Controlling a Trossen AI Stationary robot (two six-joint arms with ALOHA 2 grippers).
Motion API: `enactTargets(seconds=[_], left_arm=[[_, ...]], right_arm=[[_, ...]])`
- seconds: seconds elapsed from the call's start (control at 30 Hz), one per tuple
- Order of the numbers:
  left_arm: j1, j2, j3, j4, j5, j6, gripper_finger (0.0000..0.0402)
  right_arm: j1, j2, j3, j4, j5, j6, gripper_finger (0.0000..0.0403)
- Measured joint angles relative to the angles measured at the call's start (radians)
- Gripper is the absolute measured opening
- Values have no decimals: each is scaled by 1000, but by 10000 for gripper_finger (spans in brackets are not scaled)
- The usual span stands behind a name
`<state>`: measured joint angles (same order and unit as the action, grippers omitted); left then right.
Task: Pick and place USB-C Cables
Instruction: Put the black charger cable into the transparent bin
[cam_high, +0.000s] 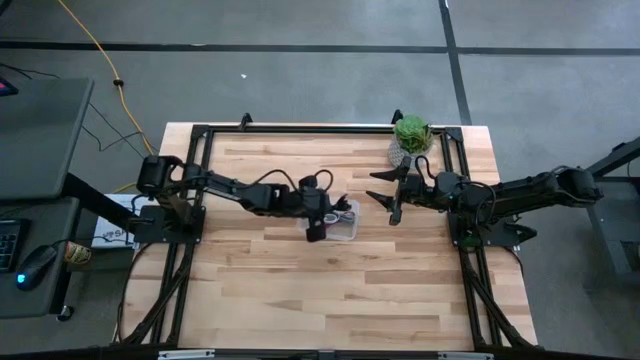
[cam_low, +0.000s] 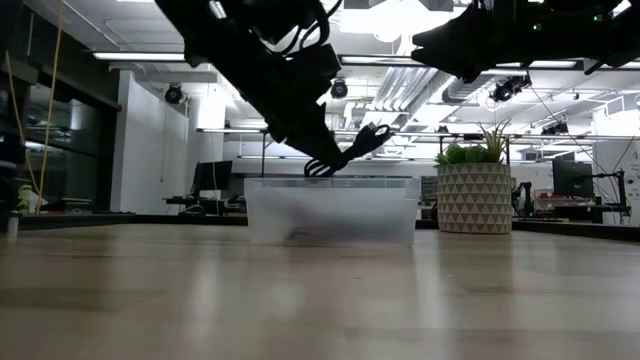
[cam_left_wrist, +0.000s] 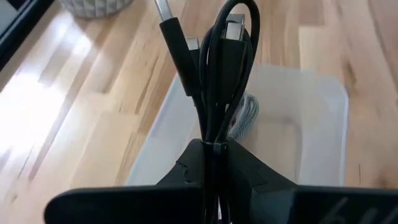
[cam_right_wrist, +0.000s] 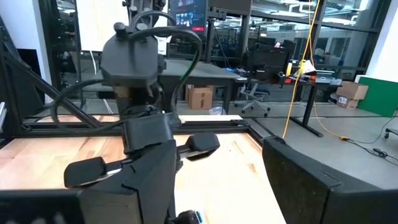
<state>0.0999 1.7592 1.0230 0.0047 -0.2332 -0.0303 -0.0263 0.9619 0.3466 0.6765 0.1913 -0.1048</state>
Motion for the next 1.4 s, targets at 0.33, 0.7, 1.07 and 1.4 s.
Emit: enactTargets(seconds=[0.33,0.7,1.07,1.4], left_arm=[[-32,22,23,-52,-51,93,7],[-35,197,207,-226,-47,138,7],[-36,231,233,-291,-47,166,7],[-36,232,233,-328,-52,166,7]], right_arm=[[0,0,0,-4,0,0,232],[0,0,0,-10,0,1,232],[0,0,0,-38,0,1,232],[0,0,0,-38,0,26,232]])
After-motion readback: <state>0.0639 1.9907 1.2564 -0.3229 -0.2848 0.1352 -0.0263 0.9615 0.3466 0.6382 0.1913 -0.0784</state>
